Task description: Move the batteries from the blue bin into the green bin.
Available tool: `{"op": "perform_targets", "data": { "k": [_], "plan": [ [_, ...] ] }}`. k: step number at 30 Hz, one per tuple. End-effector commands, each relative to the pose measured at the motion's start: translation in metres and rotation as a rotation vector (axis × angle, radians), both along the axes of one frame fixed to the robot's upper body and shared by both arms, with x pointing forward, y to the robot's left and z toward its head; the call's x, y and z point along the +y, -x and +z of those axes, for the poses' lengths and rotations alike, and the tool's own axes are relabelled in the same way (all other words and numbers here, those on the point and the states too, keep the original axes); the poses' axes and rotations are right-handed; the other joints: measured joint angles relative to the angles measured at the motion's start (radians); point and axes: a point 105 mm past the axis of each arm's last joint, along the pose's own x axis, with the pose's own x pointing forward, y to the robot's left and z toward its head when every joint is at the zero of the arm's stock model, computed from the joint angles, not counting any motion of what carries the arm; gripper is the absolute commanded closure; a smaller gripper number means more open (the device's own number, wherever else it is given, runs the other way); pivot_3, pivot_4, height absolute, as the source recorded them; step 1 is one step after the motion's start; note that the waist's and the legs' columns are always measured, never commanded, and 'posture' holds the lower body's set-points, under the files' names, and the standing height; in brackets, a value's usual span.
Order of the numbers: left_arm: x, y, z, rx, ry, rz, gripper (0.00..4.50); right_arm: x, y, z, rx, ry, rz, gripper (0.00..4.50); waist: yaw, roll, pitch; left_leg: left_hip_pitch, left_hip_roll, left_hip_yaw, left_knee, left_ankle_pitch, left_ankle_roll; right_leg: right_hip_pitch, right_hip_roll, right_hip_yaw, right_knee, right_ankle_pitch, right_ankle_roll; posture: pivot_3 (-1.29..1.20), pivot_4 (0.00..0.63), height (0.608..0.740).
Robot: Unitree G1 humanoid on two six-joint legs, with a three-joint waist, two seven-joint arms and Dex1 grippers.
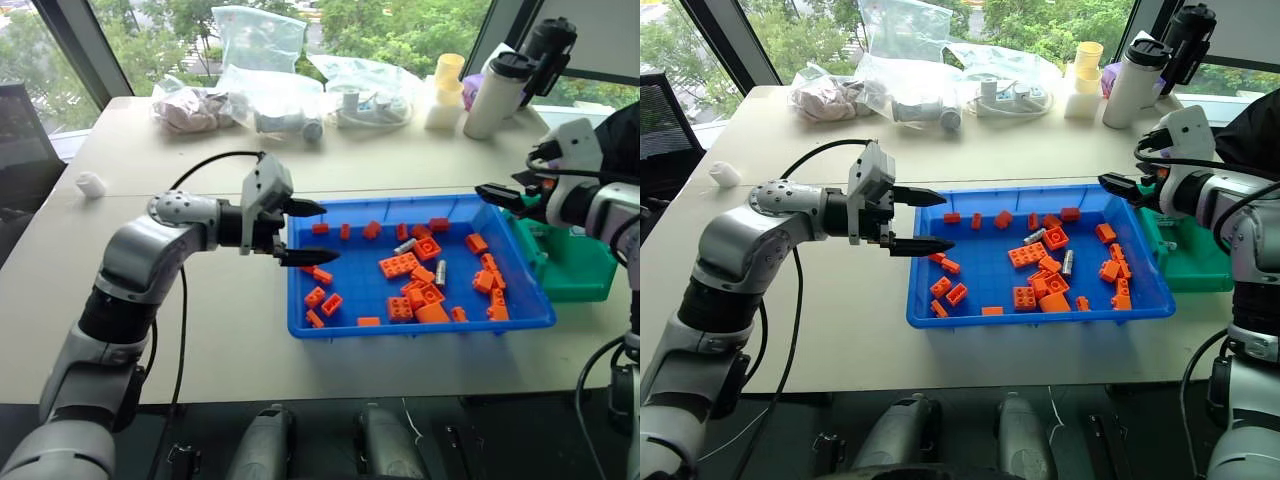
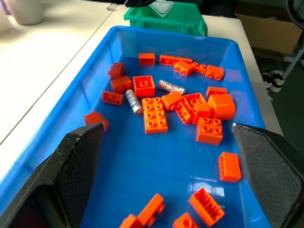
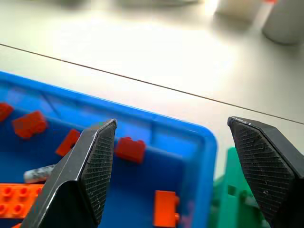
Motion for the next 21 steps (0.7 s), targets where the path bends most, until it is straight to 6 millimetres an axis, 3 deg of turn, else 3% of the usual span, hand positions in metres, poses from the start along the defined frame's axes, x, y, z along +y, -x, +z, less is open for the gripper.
{"op": "perform_targets", "data": {
  "k": [1,4,10,17,21],
  "plan": [
    [0.008,0.004,0.013,-0.05,0.005,0.007,0.0,0.04,-0.001,-0.012,0.063,-0.033,0.14,0.66,0.002,0.0,0.0,0.0,0.0,0.0,0.0,0.0,0.0,0.0,0.0,0.0,-0.001,0.0,0.0,0.0,0.15,0.74],
    [0.011,0.009,0.013,-0.033,-0.001,0.008,0.0,0.065,0.001,-0.032,0.14,-0.003,0.237,0.66,-0.001,0.0,0.0,-0.001,-0.001,0.0,0.001,0.0,0.0,0.0,-0.001,0.0,-0.001,0.0,0.0,0.0,0.15,0.74],
    [0.016,0.017,0.002,0.012,-0.04,0.006,0.0,0.083,-0.002,-0.056,0.224,0.059,0.285,0.66,-0.002,0.0,0.0,-0.001,0.0,0.0,0.0,0.0,0.0,-0.001,-0.001,0.0,-0.001,0.0,0.0,0.0,0.15,0.74],
    [0.012,0.018,0.001,0.006,-0.022,0.025,0.0,0.081,-0.008,-0.068,0.259,0.175,0.288,0.66,-0.002,0.0,0.0,-0.001,0.0,0.0,0.0,0.0,0.0,-0.001,0.0,0.0,0.0,0.0,0.0,0.0,0.15,0.74],
    [0.014,0.019,-0.001,0.008,-0.021,0.04,0.0,0.066,-0.009,-0.064,0.233,0.212,0.226,0.66,-0.002,0.0,0.0,-0.001,0.0,0.0,0.0,0.0,0.0,-0.001,0.0,0.0,0.0,0.0,0.0,0.0,0.15,0.74]
  ]
}}
